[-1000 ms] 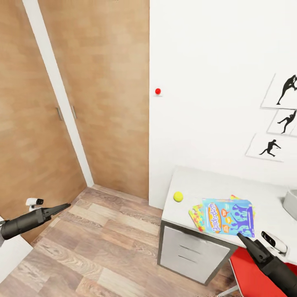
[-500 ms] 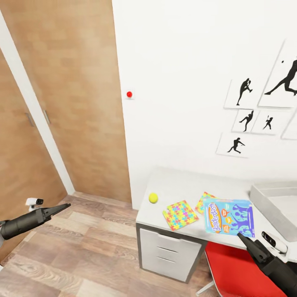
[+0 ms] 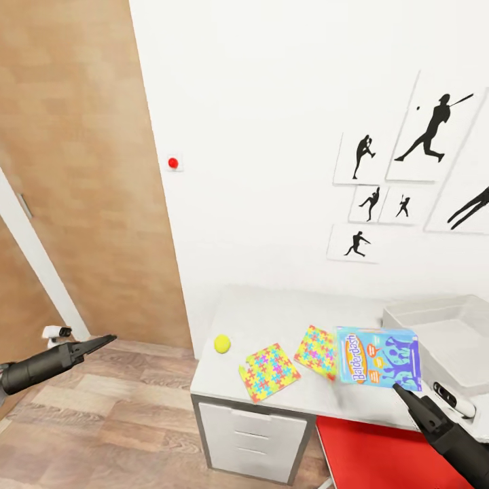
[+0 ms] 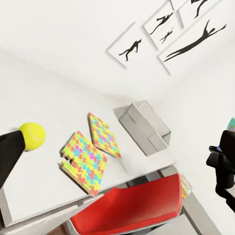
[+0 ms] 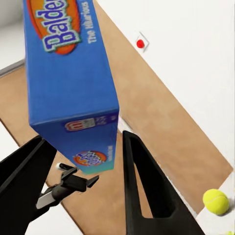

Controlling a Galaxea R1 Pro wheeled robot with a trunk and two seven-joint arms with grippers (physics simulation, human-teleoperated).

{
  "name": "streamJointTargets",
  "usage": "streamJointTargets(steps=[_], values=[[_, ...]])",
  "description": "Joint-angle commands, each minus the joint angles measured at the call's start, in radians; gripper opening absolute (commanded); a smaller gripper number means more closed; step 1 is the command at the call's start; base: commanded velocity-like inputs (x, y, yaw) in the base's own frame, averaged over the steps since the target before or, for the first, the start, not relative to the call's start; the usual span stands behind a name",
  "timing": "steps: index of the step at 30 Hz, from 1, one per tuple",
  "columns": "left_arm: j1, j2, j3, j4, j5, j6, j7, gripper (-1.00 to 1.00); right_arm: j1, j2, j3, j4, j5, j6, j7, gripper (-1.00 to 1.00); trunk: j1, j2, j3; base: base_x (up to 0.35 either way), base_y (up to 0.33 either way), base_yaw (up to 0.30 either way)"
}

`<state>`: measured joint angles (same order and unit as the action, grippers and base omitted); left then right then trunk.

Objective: Put all the toys in the child's room - the three board games (two on the bed and one on the table), the two jigsaw puzzles on the table, and the tennis ball on the table - inside the toy box on the table in the child's room.

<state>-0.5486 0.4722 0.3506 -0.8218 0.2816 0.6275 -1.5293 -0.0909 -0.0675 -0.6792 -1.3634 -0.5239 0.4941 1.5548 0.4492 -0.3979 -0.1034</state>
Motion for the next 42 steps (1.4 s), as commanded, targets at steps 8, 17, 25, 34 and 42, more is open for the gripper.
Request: streamJointTargets(steps=[8,17,25,34,42], values=[[0.000,0.000,-0.001,0.000,0.000,0.010,-0.003,1.00,-0.001,0.000,-0.027,0.003,-0.002,0.013,0.004,-1.00,0.001,-0.002,0.008,0.025,-0.038,-0.200],[0.000,0.000,0.000,0.000,0.000,0.011,-0.003,1.00,-0.001,0.000,-0.029,0.004,-0.002,0.014,0.004,-1.00,0.001,-0.002,0.018,0.026,-0.002,-0.200],[0.000,0.000,-0.001,0.000,-0.001,0.011,-0.003,1.00,-0.001,0.000,-0.030,0.004,-0.002,0.016,0.004,-1.00,0.001,-0.002,0.027,0.258,0.000,-0.185],[0.000,0.000,0.000,0.000,-0.001,0.011,-0.003,1.00,-0.001,-0.001,-0.032,0.003,0.000,0.075,0.004,-1.00,0.001,-0.002,0.029,0.243,0.000,-0.095],[0.000,0.000,0.001,0.000,-0.001,0.011,-0.003,1.00,-0.001,-0.003,-0.065,0.006,-0.002,0.081,0.004,-1.00,0.001,-0.002,0.029,0.023,0.000,-0.265]])
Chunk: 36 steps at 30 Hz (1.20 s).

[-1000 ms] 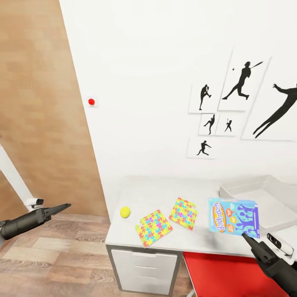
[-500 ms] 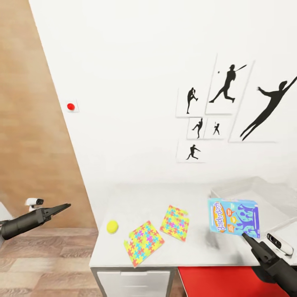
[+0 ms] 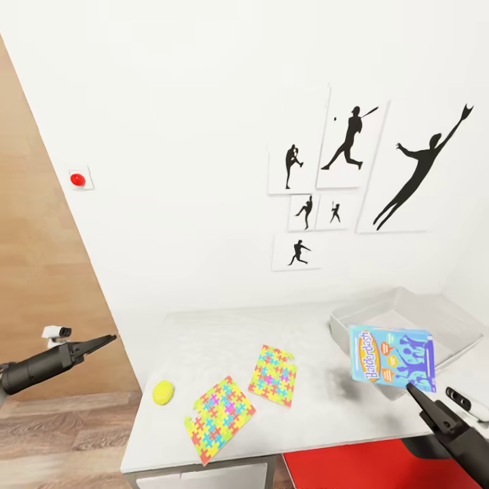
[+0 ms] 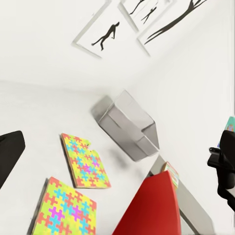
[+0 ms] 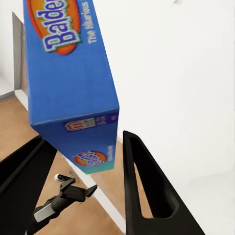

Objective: Put all the toys in the child's room - the three board games (two on the bed and one on the table), the two jigsaw puzzles on the table, and the tennis ball on the table - inside the toy box on the table in the child's room.

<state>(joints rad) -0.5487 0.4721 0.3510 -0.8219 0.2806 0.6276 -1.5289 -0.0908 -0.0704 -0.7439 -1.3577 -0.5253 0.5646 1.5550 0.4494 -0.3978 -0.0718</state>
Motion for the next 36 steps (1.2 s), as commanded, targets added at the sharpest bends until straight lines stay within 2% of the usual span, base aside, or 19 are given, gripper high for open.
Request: streamJointTargets(steps=[1,10,36], values=[[0.000,0.000,0.000,0.000,0.000,0.011,-0.004,1.00,-0.001,0.000,-0.003,0.001,-0.001,0.011,0.003,-1.00,0.001,-0.002,-0.002,0.003,0.000,-0.277],[0.000,0.000,0.000,0.000,0.001,0.011,-0.004,1.00,-0.001,0.000,-0.009,0.008,0.000,0.012,0.003,-1.00,0.001,-0.002,-0.002,0.031,0.032,-0.223],[0.000,0.000,0.000,0.000,0.000,0.011,-0.003,1.00,-0.001,0.001,-0.008,0.009,0.004,0.011,0.001,-1.00,0.001,-0.002,-0.002,0.160,-0.003,-0.005]])
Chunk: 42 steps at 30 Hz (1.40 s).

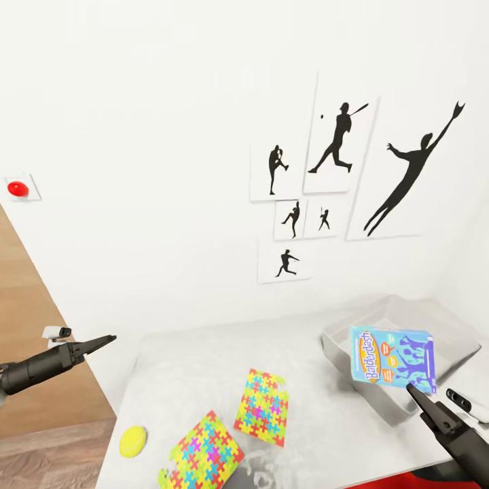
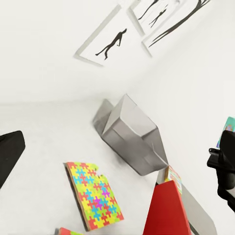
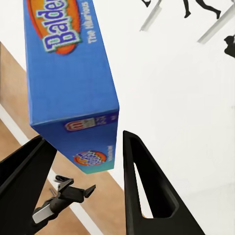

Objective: Put all the toys in the child's room - the three board games (two on the bed and one on the table), the two jigsaw puzzles on the table, and the tennis ball on the table - inside the toy box on the table in the child's room.

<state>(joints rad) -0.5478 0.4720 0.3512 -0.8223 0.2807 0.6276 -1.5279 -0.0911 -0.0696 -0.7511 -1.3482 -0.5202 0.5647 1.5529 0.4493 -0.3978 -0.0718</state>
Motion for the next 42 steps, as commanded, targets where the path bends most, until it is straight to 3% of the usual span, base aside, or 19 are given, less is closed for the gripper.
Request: streamJointTargets(steps=[1,12,21,42], values=[[-0.001,0.000,0.000,0.000,0.000,0.011,-0.004,1.00,-0.001,-0.001,-0.001,0.000,0.002,0.011,0.004,-1.00,0.001,-0.002,-0.002,0.014,0.003,0.000],[-0.001,0.000,0.000,0.000,0.000,0.011,-0.005,1.00,-0.001,-0.001,-0.001,0.000,-0.001,0.015,0.004,-1.00,0.001,-0.002,-0.002,0.003,0.001,0.000],[-0.001,0.000,0.000,0.000,0.000,0.011,-0.005,1.00,-0.002,-0.002,-0.003,-0.001,0.011,0.124,0.001,-1.00,0.001,-0.002,-0.002,0.000,0.000,0.000],[-0.001,0.000,0.000,0.000,0.000,0.011,-0.005,1.00,-0.003,-0.002,-0.003,0.000,0.009,0.126,0.000,-1.00,0.001,-0.002,-0.002,0.000,-0.051,0.000]])
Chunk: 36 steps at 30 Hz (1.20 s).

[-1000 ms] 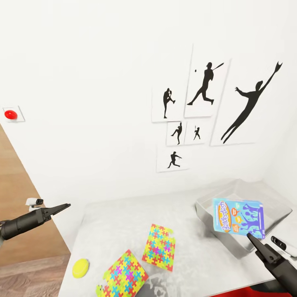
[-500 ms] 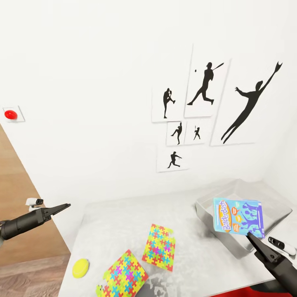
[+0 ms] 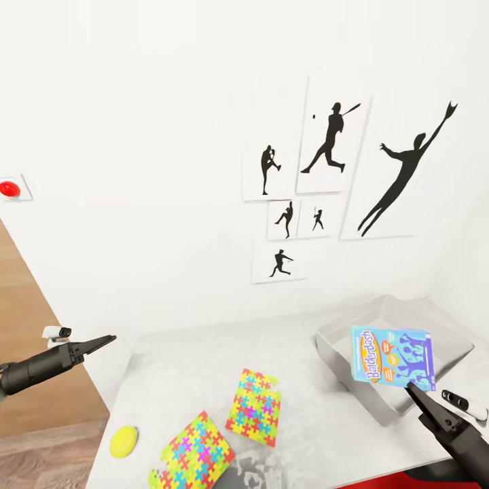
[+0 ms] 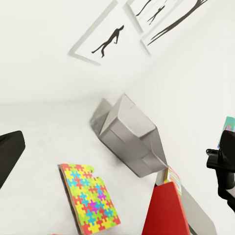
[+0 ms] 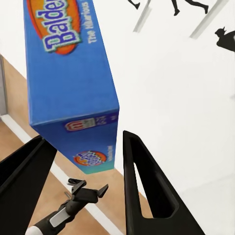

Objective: Put all the toys in the child's room - the three board games (two on the bed and one on the table), the two jigsaw puzzles on the table, and the tennis ball on the table - inside the toy box on the table in the child's room.

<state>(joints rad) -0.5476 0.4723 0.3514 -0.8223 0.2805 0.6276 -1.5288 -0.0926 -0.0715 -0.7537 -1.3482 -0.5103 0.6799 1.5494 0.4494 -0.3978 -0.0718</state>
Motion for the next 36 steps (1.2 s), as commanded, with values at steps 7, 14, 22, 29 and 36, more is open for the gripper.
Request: streamJointTargets(steps=[7,14,22,29,36], values=[[-0.001,0.000,0.000,0.000,0.000,0.011,-0.004,1.00,-0.001,-0.001,-0.001,0.000,0.001,0.013,0.002,-1.00,0.001,-0.002,-0.002,0.000,-0.011,0.000],[-0.002,0.000,0.000,0.000,0.000,0.011,-0.004,1.00,-0.001,0.001,-0.001,0.000,0.001,0.014,0.002,-1.00,0.001,-0.002,-0.002,0.000,0.000,0.000],[-0.001,-0.001,0.000,0.000,0.001,0.011,-0.004,1.00,-0.003,-0.006,-0.004,-0.013,0.006,0.062,-0.002,-1.00,0.001,-0.002,-0.002,0.000,0.000,0.000],[-0.001,-0.001,0.000,0.000,0.001,0.011,-0.004,1.00,-0.030,-0.120,-0.003,-0.027,0.005,0.227,-0.081,-1.00,0.001,-0.002,-0.002,0.000,0.000,0.000],[-0.001,-0.007,0.000,0.000,0.001,0.011,-0.003,1.00,-0.221,-0.244,0.003,-0.021,-0.003,0.366,-0.258,-1.00,0.001,-0.002,-0.002,0.000,0.000,0.000]])
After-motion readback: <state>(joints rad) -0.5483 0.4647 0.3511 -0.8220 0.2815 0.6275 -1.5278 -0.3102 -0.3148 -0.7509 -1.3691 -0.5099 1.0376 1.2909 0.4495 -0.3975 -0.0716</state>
